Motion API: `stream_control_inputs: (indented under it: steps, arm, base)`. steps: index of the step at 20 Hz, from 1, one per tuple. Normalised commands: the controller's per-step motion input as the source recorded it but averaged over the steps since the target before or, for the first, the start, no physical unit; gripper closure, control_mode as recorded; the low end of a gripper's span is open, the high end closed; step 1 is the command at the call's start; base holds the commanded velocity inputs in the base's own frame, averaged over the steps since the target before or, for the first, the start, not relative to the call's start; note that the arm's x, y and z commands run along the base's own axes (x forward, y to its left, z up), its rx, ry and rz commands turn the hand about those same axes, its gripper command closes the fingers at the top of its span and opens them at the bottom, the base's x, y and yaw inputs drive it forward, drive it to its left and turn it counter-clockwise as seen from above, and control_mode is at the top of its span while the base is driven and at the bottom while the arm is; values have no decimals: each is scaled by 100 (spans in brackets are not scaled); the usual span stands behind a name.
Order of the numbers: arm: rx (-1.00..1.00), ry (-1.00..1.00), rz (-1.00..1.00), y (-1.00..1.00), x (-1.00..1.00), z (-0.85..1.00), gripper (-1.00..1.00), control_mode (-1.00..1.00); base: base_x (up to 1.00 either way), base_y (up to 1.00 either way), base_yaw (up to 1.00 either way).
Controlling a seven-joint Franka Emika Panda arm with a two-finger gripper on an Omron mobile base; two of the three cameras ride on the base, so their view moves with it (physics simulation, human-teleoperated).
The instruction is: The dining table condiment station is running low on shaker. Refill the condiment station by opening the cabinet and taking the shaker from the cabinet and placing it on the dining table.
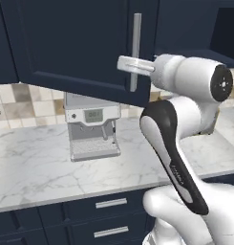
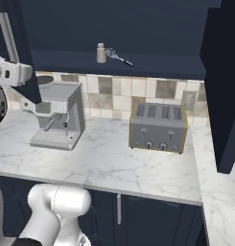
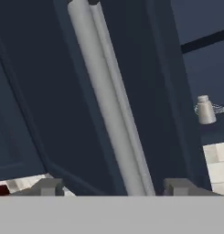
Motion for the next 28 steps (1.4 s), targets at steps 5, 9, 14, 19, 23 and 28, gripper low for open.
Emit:
stream_control_inputs:
  steps: [5,9,14,19,23,28]
  arm:
    - [34,0,0,-84,-81,0,-100,-100]
    - [39,0,0,-94,-49,0,-100,-100]
    - [33,4,5,-97,-15,-5,-100,-100]
    - [27,11,12,-59,41,-37,-100,-100]
    - [16,15,14,-3,62,-22,-100,-100]
    - [2,17,8,21,47,-20,-100,-100]
  base:
    - [0,0,0]
    - [0,0,0]
    - [0,0,0]
    - [0,0,0]
    - [0,0,0]
    - [0,0,0]
